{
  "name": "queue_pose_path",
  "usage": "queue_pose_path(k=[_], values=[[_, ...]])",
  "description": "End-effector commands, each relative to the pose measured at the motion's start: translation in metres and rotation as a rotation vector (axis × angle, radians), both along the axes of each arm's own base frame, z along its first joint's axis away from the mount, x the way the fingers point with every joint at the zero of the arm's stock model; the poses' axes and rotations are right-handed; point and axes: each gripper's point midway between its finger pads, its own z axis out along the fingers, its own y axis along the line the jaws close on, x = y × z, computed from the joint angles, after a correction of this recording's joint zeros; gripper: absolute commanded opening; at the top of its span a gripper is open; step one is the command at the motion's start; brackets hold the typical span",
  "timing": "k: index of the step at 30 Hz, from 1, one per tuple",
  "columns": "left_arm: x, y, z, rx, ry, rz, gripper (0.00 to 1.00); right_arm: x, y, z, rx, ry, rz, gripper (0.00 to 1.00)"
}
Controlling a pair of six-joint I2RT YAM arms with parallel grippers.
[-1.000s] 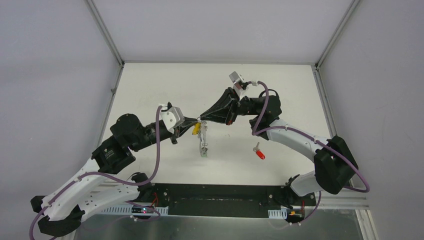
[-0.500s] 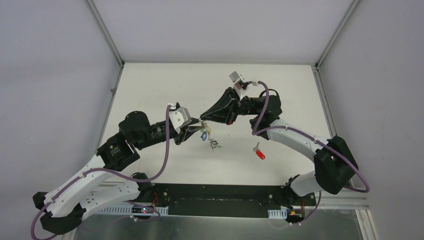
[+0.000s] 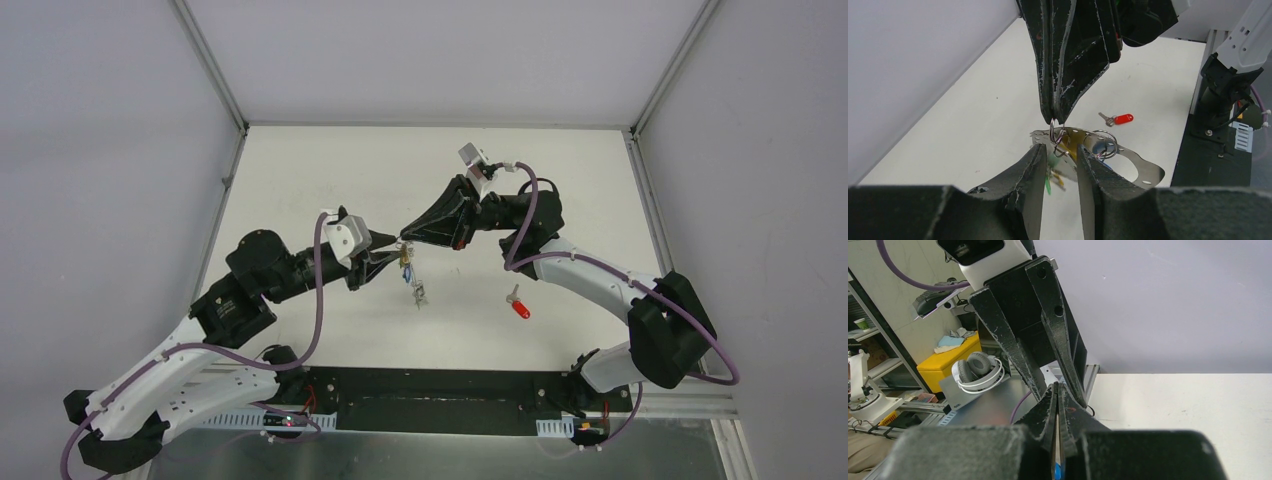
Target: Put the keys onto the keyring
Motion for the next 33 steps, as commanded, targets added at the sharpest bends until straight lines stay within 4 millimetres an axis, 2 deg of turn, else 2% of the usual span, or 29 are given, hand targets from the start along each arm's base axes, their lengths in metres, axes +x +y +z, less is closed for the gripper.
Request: queue_pose_path(k=[1, 4, 11, 17, 21, 22, 26, 29, 31, 33], values=[[0.000, -0.001, 0.018, -0.075, -0.022, 0.007, 0.29, -0.008, -0.008, 0.024, 0.077, -0.062, -0.007, 0.00], [0.004, 0.000, 0.020, -0.093, -0.018, 0.028, 0.25, -0.008, -0.008, 0.023, 0.076, -0.061, -0.007, 0.00], [0.006, 0.000, 0.024, -0.107, -0.033, 0.035, 0.24, -0.008, -0.008, 0.023, 0.077, -0.061, -0.007, 0.00], [0.003, -0.002, 0.021, -0.101, -0.033, 0.018, 0.01, -0.009, -0.009, 0.023, 0.077, -0.061, -0.008, 0.00], [0.002, 0.002, 0.025, -0.110, -0.035, 0.025, 0.00, -0.007, -0.008, 0.021, 0.070, -0.047, -0.012, 0.00], [0.003, 0.004, 0.025, -0.111, -0.027, 0.035, 0.00, -0.006, -0.007, 0.020, 0.067, -0.043, -0.013, 0.03], [0.005, 0.010, 0.025, -0.079, 0.019, 0.070, 0.00, -0.004, -0.007, 0.019, 0.065, -0.032, -0.022, 0.36], [0.004, 0.012, 0.020, -0.025, 0.048, 0.076, 0.00, -0.002, -0.008, 0.020, 0.070, -0.030, -0.038, 0.55], [0.002, 0.011, 0.016, 0.011, 0.077, 0.064, 0.00, 0.001, -0.010, 0.020, 0.070, -0.026, -0.060, 0.65], [-0.001, 0.010, 0.012, 0.047, 0.114, 0.051, 0.00, 0.004, -0.009, 0.016, 0.049, -0.019, -0.080, 0.70]])
